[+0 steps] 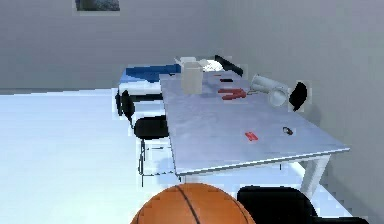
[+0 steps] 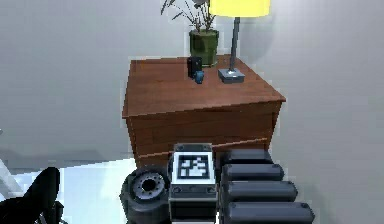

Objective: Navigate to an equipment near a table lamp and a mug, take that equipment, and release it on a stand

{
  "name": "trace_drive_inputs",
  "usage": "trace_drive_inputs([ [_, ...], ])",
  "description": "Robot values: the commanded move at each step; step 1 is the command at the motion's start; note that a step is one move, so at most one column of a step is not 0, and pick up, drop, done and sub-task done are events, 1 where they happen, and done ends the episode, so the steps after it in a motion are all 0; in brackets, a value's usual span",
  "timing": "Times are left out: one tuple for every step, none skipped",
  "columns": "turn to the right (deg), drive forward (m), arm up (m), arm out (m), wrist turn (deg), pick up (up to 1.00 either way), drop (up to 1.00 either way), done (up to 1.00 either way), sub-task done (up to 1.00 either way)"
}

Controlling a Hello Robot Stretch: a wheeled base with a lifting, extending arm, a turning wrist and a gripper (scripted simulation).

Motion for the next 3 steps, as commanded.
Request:
trace_drive_inputs([
  [-45.0,0.00,0.00,0.00,0.0,0.00,0.00,0.00,0.00],
  [-18.0,0.00,0.00,0.00,0.0,0.00,0.00,0.00,0.00],
  [0.0,1.00,0.00,0.00,0.0,0.00,0.00,0.00,0.00],
])
